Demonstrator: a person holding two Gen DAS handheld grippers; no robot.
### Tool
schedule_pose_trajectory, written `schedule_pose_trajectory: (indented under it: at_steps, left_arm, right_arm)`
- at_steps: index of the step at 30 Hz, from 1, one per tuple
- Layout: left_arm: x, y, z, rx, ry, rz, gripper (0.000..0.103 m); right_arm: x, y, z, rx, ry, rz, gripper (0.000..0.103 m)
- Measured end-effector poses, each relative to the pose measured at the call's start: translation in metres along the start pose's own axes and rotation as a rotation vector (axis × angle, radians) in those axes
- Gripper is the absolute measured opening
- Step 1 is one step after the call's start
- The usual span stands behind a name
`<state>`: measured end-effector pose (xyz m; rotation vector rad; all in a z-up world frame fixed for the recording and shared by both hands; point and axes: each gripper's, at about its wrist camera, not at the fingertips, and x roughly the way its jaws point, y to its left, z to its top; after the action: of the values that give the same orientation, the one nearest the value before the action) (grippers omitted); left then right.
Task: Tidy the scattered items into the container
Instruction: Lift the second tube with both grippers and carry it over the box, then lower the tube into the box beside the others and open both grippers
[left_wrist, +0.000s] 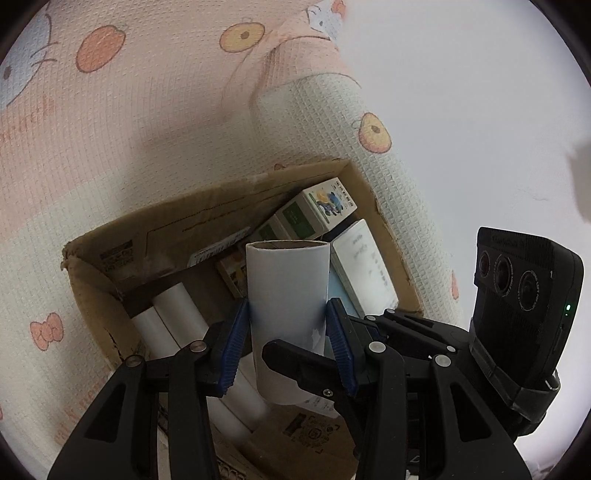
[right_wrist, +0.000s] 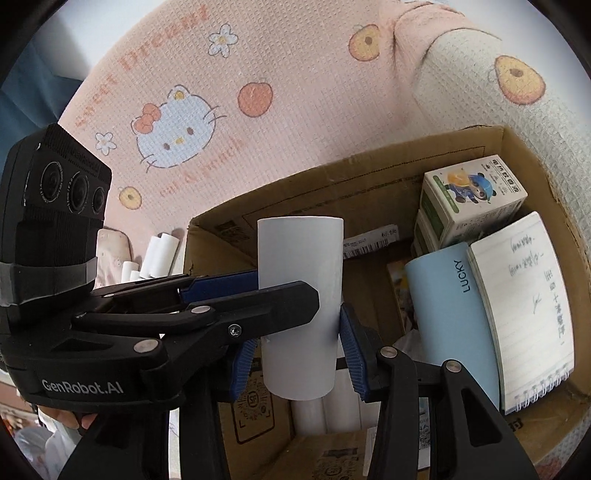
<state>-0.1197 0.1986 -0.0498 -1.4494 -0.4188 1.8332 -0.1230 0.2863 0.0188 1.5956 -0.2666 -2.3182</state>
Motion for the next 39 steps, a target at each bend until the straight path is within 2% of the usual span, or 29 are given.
schedule_pose_trajectory:
  at_steps: [4,8,14,20,26,32,36,39]
  left_arm:
    - [-0.004,0.001,0.000,-0.018,-0.024,-0.007,0.047]
    - [-0.028,0.003,-0.007,-0.008,-0.121,0.047,0.047]
    - [-0.051,0.023,-0.015,-0.076,-0.188,0.032,0.046]
    - [-0.062,0.033,-0.022,-0.106,-0.219,-0.002,0.046]
    - [-0.065,0.036,-0.025,-0.090,-0.239,0.033,0.046]
    - [-0.069,0.035,-0.030,-0.075,-0.259,0.041,0.046]
    - [-0.074,0.034,-0.036,-0.051,-0.289,0.067,0.046]
    - [-0.079,0.037,-0.044,-0.046,-0.309,0.068,0.046]
  right_arm:
    - [-0.003,0.003,0.005,-0.024,0.020,-0.005,0.041]
    - [0.005,-0.004,0.007,-0.004,0.070,-0.042,0.041]
    - [0.036,-0.012,0.008,-0.018,0.166,-0.150,0.041]
    - [0.077,-0.001,0.016,-0.116,0.279,-0.263,0.041]
    - [0.105,0.005,0.020,-0.186,0.345,-0.348,0.041]
    - [0.116,-0.002,0.024,-0.161,0.402,-0.359,0.041]
    - [0.109,-0.003,0.024,-0.152,0.386,-0.363,0.041]
    - [0.089,0.002,0.025,-0.144,0.351,-0.325,0.041]
